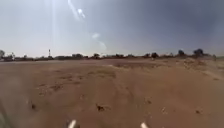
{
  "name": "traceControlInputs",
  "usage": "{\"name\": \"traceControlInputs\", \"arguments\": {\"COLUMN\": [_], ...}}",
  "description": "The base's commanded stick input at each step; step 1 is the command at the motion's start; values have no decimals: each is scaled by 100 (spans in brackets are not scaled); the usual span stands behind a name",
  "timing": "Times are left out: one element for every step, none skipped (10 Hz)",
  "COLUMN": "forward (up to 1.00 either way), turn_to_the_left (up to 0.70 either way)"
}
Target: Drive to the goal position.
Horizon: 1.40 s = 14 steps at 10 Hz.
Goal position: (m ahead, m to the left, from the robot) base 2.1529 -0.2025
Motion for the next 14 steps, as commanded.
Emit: {"name": "traceControlInputs", "arguments": {"forward": [50,50,50,50,50,50,50,50,50,50,50,50,50,50], "turn_to_the_left": [0,0,0,0,0,0,0,0,0,0,0,0,0,0]}}
